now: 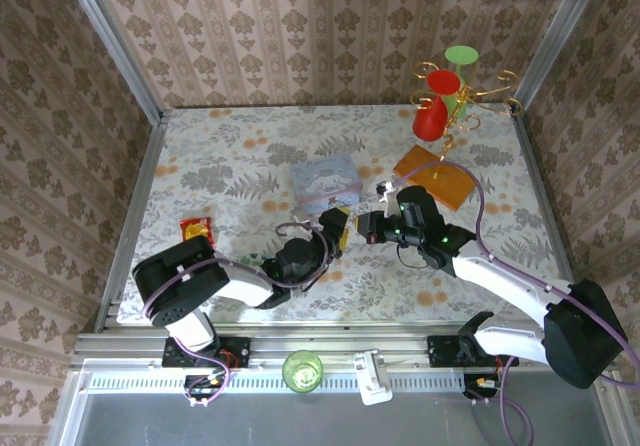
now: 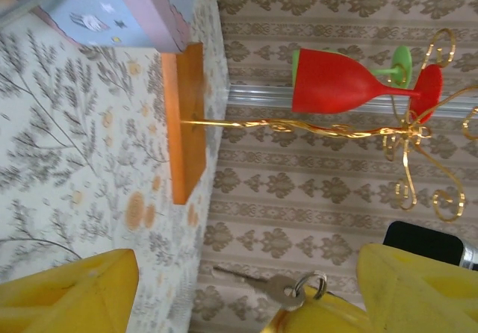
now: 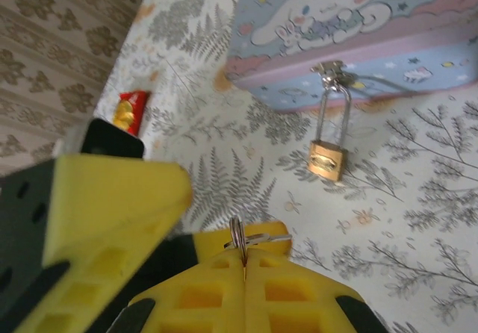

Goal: Unlock the padlock with the key

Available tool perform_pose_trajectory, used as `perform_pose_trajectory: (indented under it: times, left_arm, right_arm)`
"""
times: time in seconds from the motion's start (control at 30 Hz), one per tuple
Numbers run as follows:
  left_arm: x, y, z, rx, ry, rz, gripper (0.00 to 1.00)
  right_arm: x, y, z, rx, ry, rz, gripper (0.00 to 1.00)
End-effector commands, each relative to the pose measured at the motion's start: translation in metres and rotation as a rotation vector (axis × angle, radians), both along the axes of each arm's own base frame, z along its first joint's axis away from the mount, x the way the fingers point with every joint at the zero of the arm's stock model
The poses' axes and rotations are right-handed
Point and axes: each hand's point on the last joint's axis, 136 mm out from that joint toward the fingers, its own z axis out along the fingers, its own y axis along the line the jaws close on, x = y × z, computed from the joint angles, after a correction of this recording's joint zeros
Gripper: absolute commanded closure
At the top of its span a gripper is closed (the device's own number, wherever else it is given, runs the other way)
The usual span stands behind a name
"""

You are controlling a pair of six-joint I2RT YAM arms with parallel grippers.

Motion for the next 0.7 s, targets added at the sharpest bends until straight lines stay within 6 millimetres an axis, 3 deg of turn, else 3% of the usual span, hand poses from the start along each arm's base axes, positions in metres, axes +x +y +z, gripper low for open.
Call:
perform_pose_trajectory:
  times: [0.0,0.1,0.27,0.67]
  left_arm:
    - [0.007,0.008,0.035,-0.135,-0.031,0.086,0.23]
    - [0.008,0.014,0.036,-0.168,-0.012,0.105,0.21]
    - [0.005,0.007,0.039,-0.196,0.006,0.076,0.2]
    - [0.01,0.007,0.054,-0.217,-0.022,0.088,0.19]
  right_arm:
    - [0.01,0.01,0.035,0.11,-0.058,-0.004,1.0]
    - [0.011,0.012,0.04,0.148,-0.068,-0.008,1.0]
    - [0.011,0.017,0.042,0.203,-0.072,-0.001,1.0]
    - [0.011,0.027,0.024,0.223,-0.047,0.004,1.0]
